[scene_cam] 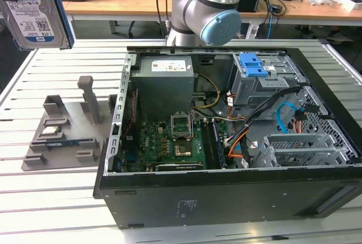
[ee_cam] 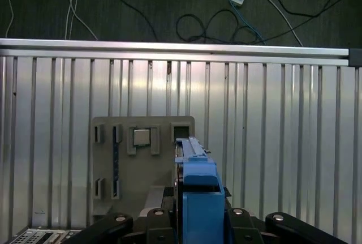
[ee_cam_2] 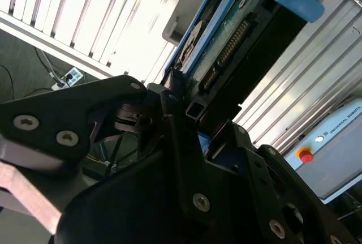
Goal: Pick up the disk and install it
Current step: 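Pick up the disk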
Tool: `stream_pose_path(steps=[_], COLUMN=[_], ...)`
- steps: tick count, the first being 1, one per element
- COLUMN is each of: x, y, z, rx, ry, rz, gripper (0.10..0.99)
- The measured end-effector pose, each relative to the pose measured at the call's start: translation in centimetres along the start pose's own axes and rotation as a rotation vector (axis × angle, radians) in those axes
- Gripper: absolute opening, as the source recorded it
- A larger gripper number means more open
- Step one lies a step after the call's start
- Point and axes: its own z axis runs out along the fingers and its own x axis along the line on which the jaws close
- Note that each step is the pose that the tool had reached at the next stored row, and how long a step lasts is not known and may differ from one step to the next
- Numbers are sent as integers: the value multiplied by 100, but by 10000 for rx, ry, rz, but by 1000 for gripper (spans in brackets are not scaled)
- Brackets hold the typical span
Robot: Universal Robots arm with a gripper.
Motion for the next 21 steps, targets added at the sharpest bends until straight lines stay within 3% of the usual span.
stream_pose_path(steps=[3,5,13,15,18,21], x=[-6,-7,-7,-6,-2,1], y=[3,4,2,-57,-237,-363], z=[-146,-200,-211,-213,-217,-220], rx=[-1,-2,-1,-2,-1,0], ry=[0,0,0,1,0,0], rz=[-1,-1,0,-1,0,-1], gripper=[365,365,365,365,365,365])
